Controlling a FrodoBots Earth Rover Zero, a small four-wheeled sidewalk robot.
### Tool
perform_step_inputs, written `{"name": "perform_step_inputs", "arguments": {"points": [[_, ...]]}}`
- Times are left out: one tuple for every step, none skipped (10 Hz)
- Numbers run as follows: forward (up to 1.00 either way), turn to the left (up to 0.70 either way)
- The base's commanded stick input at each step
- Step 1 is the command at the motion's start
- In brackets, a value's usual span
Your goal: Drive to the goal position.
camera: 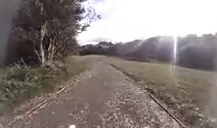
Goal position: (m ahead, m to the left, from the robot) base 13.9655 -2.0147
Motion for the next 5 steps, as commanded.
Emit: {"name": "perform_step_inputs", "arguments": {"points": [[0.7, 0.02], [0.7, 0.0], [0.7, 0.01], [0.7, 0.02], [0.7, 0.0]]}}
